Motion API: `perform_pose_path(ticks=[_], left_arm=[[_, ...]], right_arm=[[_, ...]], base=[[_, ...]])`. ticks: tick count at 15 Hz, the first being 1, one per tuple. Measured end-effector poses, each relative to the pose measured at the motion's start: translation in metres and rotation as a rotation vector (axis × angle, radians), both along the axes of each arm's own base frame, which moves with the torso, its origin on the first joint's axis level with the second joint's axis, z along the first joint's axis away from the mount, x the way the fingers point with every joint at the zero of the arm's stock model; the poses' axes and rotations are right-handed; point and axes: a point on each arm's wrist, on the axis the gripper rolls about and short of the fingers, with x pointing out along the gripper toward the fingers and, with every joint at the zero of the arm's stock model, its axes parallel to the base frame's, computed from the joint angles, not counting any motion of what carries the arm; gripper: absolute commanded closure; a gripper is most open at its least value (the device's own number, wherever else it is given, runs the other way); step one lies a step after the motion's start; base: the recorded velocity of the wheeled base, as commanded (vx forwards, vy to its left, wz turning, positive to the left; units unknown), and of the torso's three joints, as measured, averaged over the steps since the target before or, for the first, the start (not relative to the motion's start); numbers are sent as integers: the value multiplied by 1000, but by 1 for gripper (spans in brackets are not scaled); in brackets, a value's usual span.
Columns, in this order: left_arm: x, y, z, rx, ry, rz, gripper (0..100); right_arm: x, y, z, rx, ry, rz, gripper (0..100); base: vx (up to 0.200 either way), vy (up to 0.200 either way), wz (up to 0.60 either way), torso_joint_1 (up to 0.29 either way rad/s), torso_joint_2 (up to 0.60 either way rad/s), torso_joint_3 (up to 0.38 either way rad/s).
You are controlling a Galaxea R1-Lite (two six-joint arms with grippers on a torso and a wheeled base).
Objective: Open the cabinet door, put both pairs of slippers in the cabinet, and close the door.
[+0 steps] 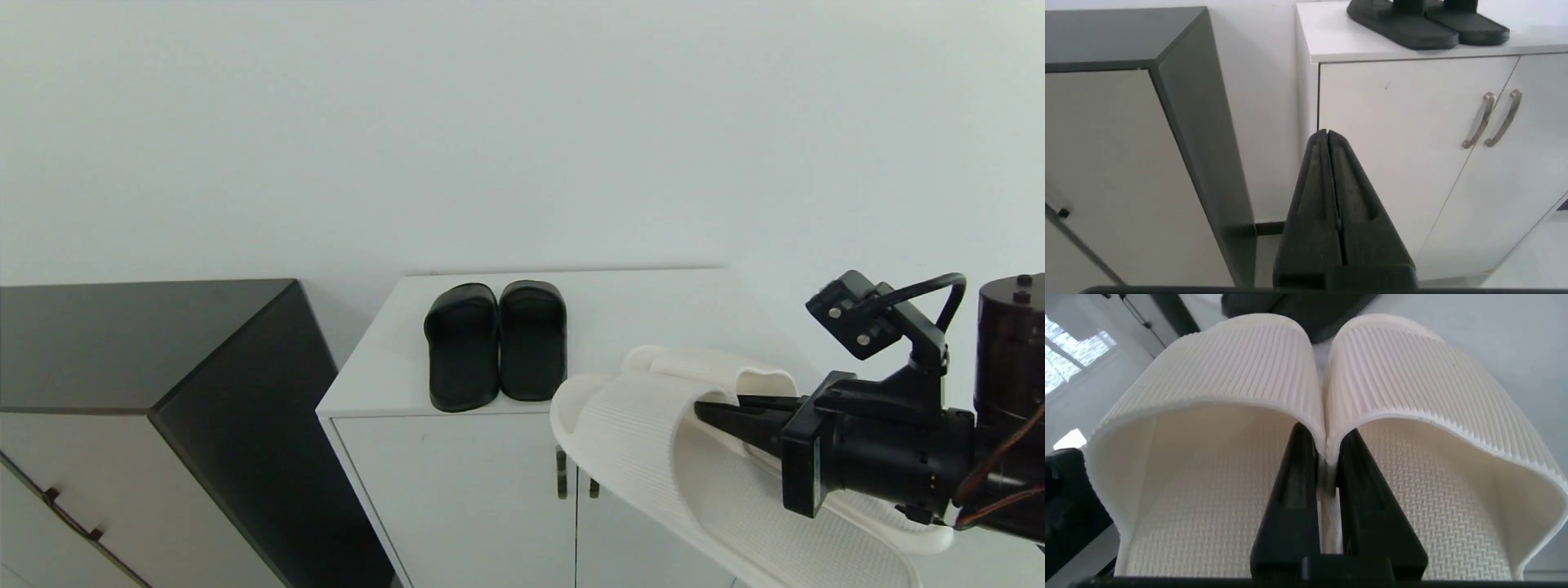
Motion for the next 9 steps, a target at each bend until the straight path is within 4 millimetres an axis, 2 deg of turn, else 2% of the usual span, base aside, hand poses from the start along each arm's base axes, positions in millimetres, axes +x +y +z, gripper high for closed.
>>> perform_pose_path(ticks=[4,9], left_arm=[[0,0,0,0,0,0,100],[0,0,0,0,0,0,100]], right_arm=[[-2,1,-4,-9,12,28,100],[-4,2,-8,-23,16,40,100]], base=[[-200,0,0,-2,-2,6],[0,0,0,0,0,0]])
